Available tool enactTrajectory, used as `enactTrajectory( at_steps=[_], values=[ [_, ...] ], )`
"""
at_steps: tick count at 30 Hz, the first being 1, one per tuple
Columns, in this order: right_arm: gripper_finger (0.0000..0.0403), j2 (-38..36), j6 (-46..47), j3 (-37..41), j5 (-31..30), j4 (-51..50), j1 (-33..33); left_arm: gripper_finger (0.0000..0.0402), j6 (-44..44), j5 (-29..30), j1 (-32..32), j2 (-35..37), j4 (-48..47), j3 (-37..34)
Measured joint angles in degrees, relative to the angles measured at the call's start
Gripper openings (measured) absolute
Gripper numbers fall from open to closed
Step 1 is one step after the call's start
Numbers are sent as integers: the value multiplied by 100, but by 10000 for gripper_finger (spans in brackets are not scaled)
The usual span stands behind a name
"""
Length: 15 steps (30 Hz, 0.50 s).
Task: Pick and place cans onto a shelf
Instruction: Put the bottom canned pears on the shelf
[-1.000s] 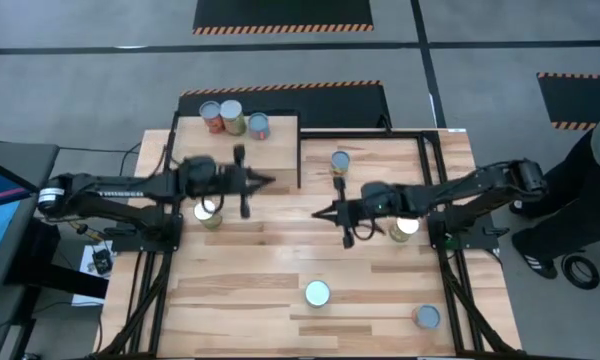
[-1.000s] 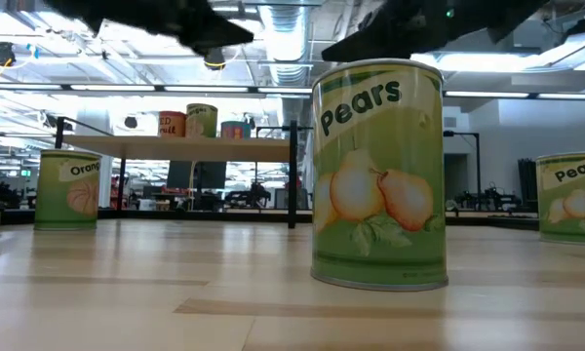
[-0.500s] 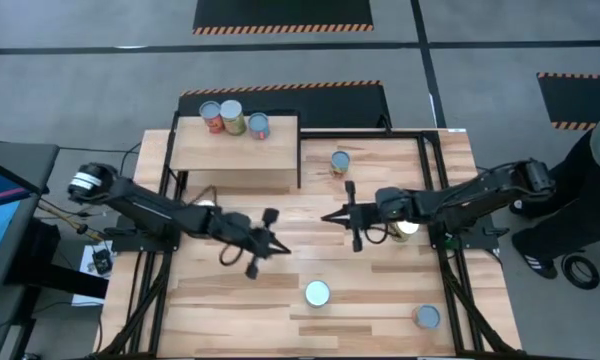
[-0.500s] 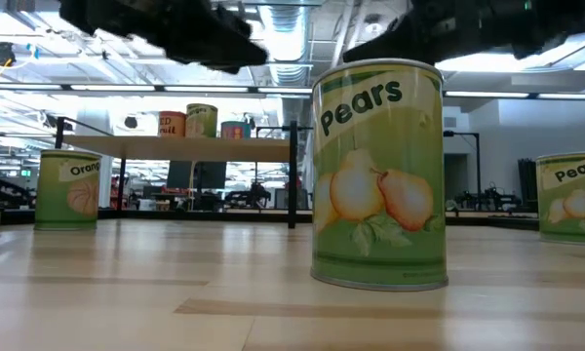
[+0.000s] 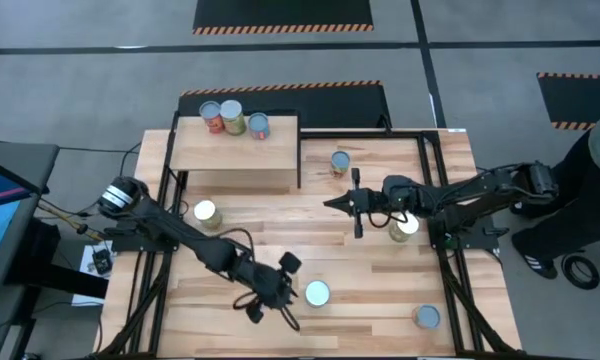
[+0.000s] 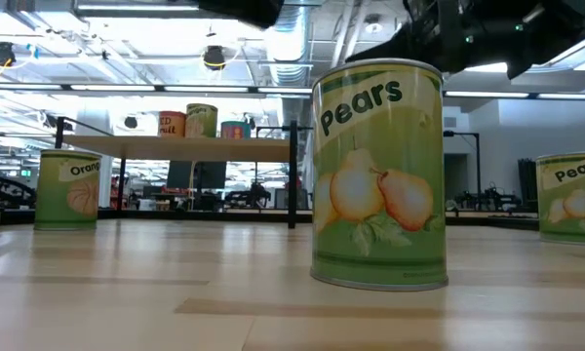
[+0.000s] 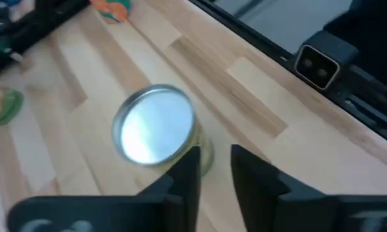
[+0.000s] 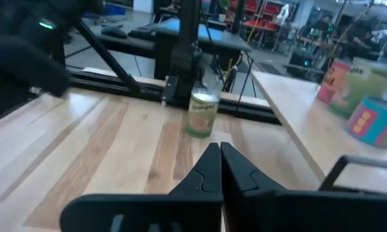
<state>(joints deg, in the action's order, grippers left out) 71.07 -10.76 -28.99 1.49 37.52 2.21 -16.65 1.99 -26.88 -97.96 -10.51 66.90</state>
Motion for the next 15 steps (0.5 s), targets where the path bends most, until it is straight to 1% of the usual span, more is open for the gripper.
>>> enactTrajectory(
  at_steps=[3, 6, 11, 15],
  values=[
    [6, 2, 72, 0, -4, 56, 30, 116, -116, 56, -68, -328, -312, 450],
    [6, 15, 125, -4, 1, 83, 25, 136, -258, 212, -93, -655, -464, 790],
    [6, 17, 301, -2, 3, 67, 12, 140, -479, 631, -93, -1036, -766, 1189],
    [6, 17, 387, -2, 5, 49, 8, 134, -693, 752, -93, -1199, -809, 1331]
  ],
)
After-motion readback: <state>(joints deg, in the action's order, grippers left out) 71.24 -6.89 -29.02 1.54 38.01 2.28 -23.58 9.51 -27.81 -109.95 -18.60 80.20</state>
